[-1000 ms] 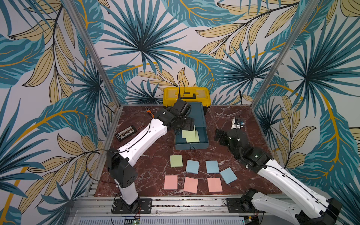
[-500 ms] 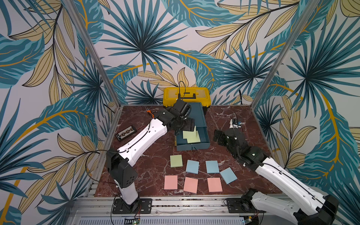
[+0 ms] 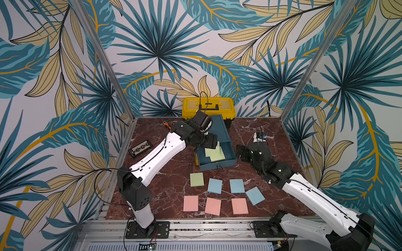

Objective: Please put the sticky notes in the drawer by color
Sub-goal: Place the sticky notes in the drawer, then adjust the storage box at the center of the board.

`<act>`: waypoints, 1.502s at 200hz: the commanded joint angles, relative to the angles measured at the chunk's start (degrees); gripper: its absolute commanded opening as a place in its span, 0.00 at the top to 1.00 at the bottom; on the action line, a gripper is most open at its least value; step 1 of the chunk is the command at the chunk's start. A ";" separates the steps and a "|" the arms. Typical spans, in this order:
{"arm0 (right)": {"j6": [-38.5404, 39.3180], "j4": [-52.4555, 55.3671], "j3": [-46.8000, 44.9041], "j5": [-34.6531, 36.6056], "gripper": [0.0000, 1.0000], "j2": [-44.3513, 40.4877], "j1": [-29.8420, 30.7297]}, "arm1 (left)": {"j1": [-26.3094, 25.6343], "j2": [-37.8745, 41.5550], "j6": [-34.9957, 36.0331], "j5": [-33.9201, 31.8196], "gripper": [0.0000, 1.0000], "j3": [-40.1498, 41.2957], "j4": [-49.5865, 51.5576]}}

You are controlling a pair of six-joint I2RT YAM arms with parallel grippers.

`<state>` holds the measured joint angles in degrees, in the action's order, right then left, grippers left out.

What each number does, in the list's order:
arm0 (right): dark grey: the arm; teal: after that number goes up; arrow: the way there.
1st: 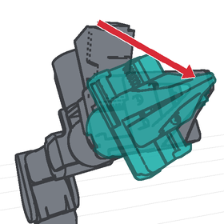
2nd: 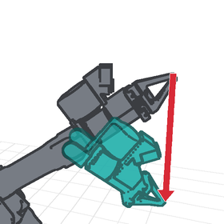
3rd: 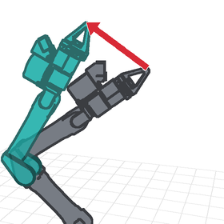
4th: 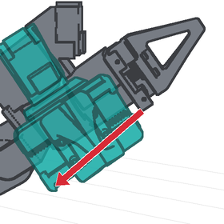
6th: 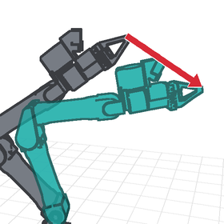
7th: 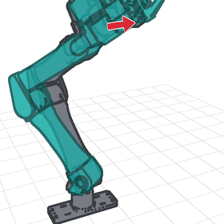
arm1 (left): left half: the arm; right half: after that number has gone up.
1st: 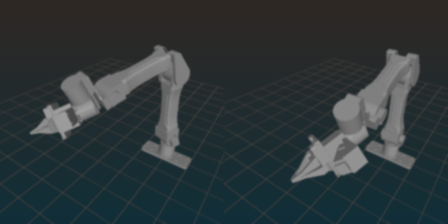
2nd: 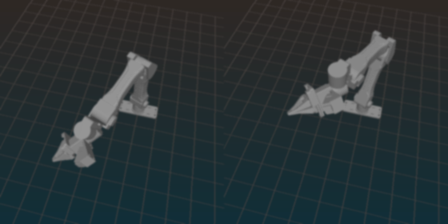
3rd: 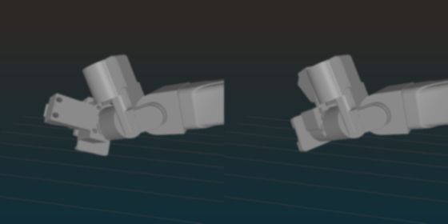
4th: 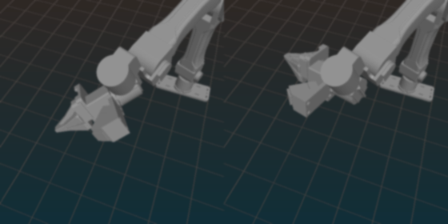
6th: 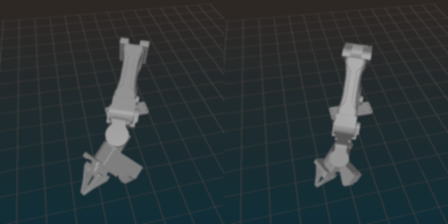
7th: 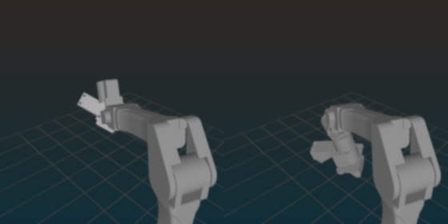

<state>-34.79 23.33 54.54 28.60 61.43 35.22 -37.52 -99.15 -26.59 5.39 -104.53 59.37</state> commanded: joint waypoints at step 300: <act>3.05 -4.08 5.50 -9.35 0.01 10.19 -1.30 | -6.52 18.79 -19.94 -6.52 0.00 60.51 -31.72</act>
<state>-32.60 20.05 59.11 19.84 70.96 34.35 -43.83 -78.56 -45.91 3.44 -43.83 30.17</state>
